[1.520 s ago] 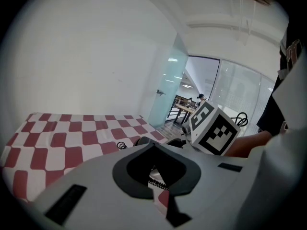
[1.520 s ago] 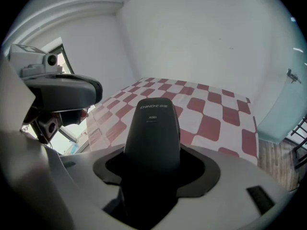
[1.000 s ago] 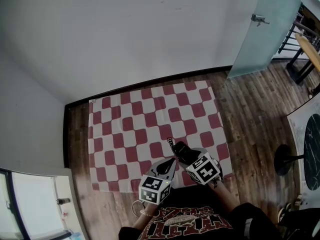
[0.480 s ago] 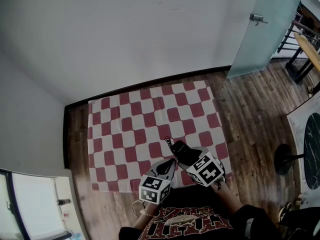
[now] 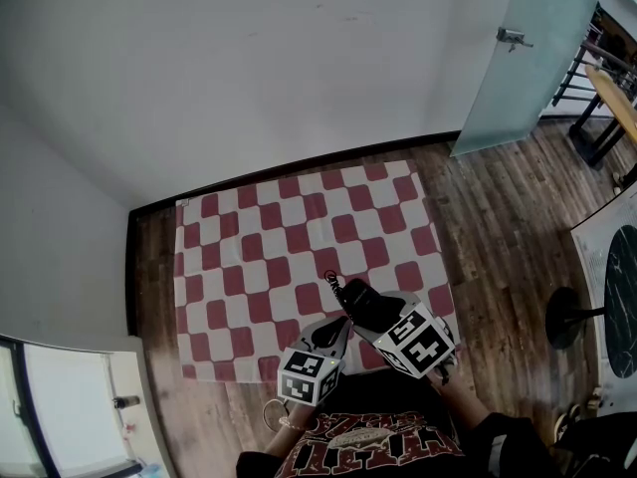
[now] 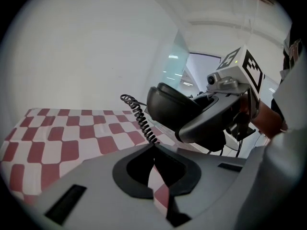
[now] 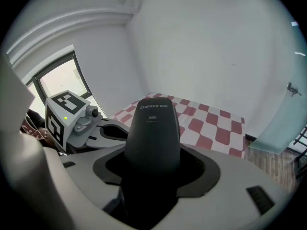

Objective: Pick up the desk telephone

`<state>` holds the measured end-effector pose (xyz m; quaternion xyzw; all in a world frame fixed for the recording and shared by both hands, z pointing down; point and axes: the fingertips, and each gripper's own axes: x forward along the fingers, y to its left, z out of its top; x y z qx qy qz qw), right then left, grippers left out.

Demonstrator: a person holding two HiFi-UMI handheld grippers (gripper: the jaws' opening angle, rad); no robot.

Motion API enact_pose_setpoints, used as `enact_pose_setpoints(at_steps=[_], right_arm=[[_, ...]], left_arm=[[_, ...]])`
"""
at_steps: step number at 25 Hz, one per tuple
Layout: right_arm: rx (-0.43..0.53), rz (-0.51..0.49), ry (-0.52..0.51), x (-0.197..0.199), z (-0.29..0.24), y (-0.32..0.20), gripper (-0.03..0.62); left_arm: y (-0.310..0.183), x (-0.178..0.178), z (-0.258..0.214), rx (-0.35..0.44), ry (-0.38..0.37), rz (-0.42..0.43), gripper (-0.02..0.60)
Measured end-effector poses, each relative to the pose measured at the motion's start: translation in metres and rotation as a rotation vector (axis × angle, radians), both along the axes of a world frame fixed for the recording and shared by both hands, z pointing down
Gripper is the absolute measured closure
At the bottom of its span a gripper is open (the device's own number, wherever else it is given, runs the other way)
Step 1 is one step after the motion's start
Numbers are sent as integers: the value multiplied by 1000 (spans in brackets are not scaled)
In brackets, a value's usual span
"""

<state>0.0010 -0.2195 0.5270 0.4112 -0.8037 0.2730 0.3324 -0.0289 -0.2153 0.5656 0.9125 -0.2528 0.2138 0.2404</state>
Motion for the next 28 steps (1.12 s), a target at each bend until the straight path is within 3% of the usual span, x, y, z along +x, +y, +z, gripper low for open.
enact_pose_setpoints(at_steps=[28], right_arm=[[87,-107,-60,-22,-81,12,310]], left_arm=[[4,1,8,-15,-2,3,575]])
